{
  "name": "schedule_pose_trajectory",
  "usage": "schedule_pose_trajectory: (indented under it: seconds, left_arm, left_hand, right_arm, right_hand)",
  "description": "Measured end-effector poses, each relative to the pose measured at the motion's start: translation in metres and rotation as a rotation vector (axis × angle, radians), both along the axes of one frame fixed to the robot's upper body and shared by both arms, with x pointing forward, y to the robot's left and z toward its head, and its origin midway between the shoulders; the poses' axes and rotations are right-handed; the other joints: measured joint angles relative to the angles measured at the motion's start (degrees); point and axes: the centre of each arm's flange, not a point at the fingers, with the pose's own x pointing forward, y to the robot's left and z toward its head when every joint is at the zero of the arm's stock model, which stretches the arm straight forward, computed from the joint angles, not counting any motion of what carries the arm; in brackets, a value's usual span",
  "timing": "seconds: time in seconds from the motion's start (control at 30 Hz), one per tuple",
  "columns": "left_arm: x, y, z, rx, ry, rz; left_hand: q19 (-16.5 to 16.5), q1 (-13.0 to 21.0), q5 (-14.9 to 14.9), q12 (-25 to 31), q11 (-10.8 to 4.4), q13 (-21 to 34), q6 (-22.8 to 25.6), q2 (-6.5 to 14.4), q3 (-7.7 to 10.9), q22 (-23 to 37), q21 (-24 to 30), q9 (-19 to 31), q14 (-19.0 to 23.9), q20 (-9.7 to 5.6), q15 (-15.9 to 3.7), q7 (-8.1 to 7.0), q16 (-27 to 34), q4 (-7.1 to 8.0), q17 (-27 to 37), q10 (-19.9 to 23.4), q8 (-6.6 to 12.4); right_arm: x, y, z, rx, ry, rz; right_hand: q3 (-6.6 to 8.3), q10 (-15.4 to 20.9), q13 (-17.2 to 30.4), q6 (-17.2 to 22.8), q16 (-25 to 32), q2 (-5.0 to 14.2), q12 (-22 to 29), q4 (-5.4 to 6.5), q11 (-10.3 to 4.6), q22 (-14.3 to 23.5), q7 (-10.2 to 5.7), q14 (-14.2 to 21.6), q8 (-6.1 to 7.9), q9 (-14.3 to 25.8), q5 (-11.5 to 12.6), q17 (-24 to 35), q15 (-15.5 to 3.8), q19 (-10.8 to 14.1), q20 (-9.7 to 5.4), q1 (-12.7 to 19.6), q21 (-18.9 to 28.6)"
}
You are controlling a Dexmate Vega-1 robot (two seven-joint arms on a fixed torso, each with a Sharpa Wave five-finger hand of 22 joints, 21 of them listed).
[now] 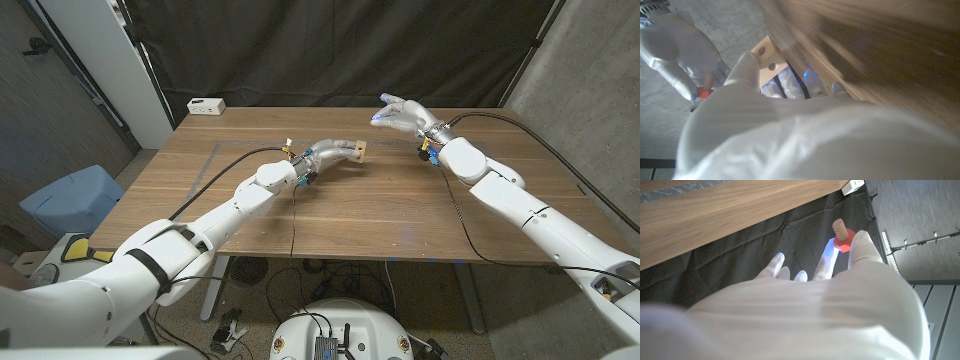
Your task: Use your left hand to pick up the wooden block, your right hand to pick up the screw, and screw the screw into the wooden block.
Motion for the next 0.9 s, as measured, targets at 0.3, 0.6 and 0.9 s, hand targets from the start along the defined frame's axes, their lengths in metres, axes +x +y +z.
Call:
schedule_pose_trajectory:
  seconds: [0.3, 0.6, 0.9]
  left_arm:
    - [0.008, -0.006, -0.006, -0.016, 0.033, 0.011]
    - [0.005, -0.015, 0.002, -0.055, -0.010, -0.019]
    - [0.007, -0.021, 0.002, -0.062, 0.001, -0.024]
  left_hand:
    - [0.00, -0.14, 0.00, 0.00, 0.00, 0.00, 0.00, 0.14, 0.00, 0.00, 0.00, 0.00, 0.00, 0.00, 0.00, 0.00, 0.00, 0.00, 0.00, 0.00, 0.00]
    - [0.00, -0.14, 0.00, 0.00, 0.00, 0.00, 0.00, 0.14, 0.00, 0.00, 0.00, 0.00, 0.00, 0.00, 0.00, 0.00, 0.00, -0.01, -0.15, 0.00, 0.00]
    - [0.00, -0.13, 0.00, 0.00, 0.20, -0.01, 0.00, 0.13, -0.01, 0.00, 0.00, 0.00, 0.00, 0.00, 0.00, 0.00, 0.00, -0.02, -0.13, 0.21, 0.00]
  right_arm:
    - [-0.001, -0.005, 0.004, 0.091, -0.010, 0.011]
    - [0.004, 0.000, -0.017, 0.228, 0.013, 0.035]
    - [0.004, 0.002, -0.025, 0.313, -0.004, 0.043]
  right_hand:
    - [0.00, 0.31, -0.16, 0.03, 0.00, -0.01, 0.00, 0.00, 0.31, 0.00, 0.04, 0.22, -0.15, -0.38, -0.33, 0.00, 0.22, -0.01, 0.00, -0.01, 0.00]
    - [0.00, 0.62, -0.15, 0.28, 0.00, -0.01, 0.00, 0.00, 0.61, 0.00, 0.47, 0.72, -0.21, -0.55, -0.40, 0.00, 0.10, 0.62, -0.01, 0.00, 0.00]
    - [-0.02, 0.85, -0.15, 0.33, 0.00, 0.37, 0.01, -0.02, 0.39, 0.00, 0.69, 0.74, -0.39, -0.88, -0.45, 0.00, 0.13, 0.62, -0.01, 0.37, 0.00]
